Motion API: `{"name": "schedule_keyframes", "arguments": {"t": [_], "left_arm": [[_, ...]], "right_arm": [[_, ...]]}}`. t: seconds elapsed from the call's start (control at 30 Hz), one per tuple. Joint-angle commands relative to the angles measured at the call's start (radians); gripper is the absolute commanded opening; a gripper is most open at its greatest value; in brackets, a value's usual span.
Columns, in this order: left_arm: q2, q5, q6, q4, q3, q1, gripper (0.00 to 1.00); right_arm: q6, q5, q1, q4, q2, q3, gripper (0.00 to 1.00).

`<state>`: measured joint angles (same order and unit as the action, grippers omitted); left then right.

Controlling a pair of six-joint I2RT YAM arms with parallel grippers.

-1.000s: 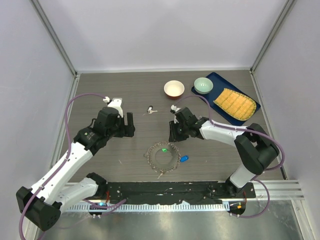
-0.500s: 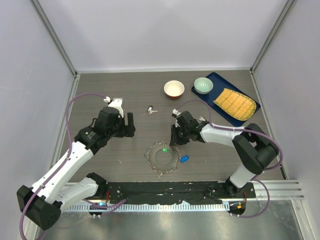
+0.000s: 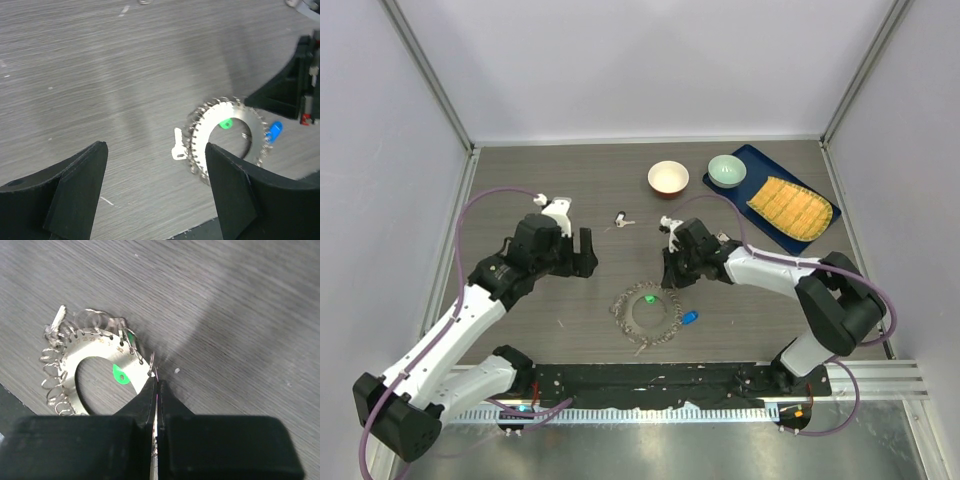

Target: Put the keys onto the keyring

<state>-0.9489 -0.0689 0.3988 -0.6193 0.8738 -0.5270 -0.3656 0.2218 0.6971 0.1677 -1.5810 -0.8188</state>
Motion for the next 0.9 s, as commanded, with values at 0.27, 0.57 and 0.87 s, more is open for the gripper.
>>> {"name": "schedule_keyframes", "arguments": {"t": [0.27,0.57,0.87], "left_arm": [[0.099,0.383,-0.178,0.291,-0.009,0.007,0.88],[0.078,0.694,-0.393,0.394,0.037,0.007,0.84],[0.012,0.775,-0.335,0.532,-0.002,-0.04,0.72]], "right_arm": [[0.514,0.06,0.019,0.236,0.262,-0.307,0.01],[0.726,0.229,0.024,0.276,0.412,-0.353,0.01],[0.716,0.28,0.05,0.146,0.473,-0.211,0.01]]}}
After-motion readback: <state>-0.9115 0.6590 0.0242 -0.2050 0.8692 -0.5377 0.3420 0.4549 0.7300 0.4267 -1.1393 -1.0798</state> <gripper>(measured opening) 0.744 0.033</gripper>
